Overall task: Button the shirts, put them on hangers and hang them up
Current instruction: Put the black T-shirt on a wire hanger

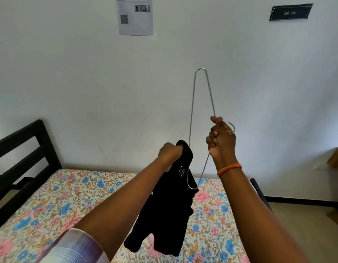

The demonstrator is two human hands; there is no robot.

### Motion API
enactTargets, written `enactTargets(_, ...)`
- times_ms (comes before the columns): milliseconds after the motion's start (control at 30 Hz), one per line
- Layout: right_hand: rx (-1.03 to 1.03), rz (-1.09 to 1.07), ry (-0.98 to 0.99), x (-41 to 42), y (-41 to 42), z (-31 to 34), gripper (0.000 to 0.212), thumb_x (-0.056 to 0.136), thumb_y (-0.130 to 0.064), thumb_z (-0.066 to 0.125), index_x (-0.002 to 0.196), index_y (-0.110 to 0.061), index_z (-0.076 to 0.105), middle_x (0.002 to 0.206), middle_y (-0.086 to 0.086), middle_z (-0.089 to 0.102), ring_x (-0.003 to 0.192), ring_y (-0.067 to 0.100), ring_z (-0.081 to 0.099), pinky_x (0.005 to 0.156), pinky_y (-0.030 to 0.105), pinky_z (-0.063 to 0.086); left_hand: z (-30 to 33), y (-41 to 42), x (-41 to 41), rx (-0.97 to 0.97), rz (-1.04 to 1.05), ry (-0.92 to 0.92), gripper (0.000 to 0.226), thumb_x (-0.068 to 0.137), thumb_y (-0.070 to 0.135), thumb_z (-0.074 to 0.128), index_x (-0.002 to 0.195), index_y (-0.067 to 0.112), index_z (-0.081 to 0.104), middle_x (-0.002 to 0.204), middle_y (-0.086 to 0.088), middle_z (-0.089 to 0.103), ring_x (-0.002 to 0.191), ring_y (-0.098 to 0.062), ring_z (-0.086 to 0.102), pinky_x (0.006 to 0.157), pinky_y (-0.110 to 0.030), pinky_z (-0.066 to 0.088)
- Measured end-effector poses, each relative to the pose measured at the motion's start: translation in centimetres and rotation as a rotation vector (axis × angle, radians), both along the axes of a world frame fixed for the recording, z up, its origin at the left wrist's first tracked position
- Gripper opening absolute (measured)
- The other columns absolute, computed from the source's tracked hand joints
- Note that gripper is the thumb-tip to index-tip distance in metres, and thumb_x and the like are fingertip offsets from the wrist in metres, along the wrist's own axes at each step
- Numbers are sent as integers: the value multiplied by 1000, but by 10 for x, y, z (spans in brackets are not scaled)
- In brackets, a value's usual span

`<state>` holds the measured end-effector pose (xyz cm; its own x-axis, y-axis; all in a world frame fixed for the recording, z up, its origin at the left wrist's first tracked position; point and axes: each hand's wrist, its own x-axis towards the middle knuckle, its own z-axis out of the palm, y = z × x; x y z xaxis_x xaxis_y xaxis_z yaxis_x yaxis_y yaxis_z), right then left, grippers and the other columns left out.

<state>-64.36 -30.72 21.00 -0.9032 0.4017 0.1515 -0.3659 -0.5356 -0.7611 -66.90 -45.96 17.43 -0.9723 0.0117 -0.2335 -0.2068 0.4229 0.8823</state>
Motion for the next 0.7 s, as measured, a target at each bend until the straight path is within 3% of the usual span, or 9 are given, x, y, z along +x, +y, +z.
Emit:
enactTargets(200, -275, 138, 47, -10, 0, -5, 25, 102, -34, 49, 98, -13, 62, 45, -7, 39, 31, 3, 30, 31, 15, 25, 22, -14, -1, -62, -33, 54, 31, 92, 28, 55, 107, 1, 56, 106, -14, 62, 99, -31, 63, 73, -30, 48)
enactTargets(333, -236, 182, 25, -9, -12, -19, 26, 102, -34, 47, 100, -11, 59, 44, -7, 35, 30, 3, 28, 30, 14, 23, 33, -23, -5, 167, 80, -5, 41, 93, 22, 55, 126, -3, 52, 119, -18, 61, 104, -32, 63, 85, -36, 54)
enactTargets(500, -111, 288, -25, 2, -30, -45, 32, 84, -35, 57, 100, -6, 60, 44, -5, 35, 32, 4, 29, 32, 15, 25, 58, -40, -12, 383, 193, 6, 32, 88, 9, 53, 116, -5, 57, 107, -22, 66, 93, -35, 67, 81, -43, 59)
enactTargets(567, -39, 311, -22, 8, -33, -53, 31, 83, -31, 62, 99, -6, 65, 47, -2, 40, 35, 6, 34, 35, 17, 30, 65, -47, -15, 328, 219, 61, 23, 84, 7, 52, 103, -4, 60, 100, -21, 67, 86, -34, 68, 76, -43, 60)
enactTargets(633, 26, 347, -10, 14, -32, -57, 28, 77, -30, 70, 93, -7, 74, 50, 2, 47, 40, 9, 41, 41, 21, 36, 70, -53, -17, 144, 234, 179, 8, 84, 10, 50, 78, 4, 52, 83, -12, 61, 71, -25, 61, 62, -34, 56)
enactTargets(700, 70, 401, 13, 19, -31, -57, 28, 71, -29, 74, 88, -8, 78, 52, 6, 51, 45, 12, 47, 48, 24, 44, 73, -59, -17, -104, 201, 297, 24, 86, 15, 51, 66, 11, 38, 68, -3, 47, 57, -17, 46, 49, -25, 37)
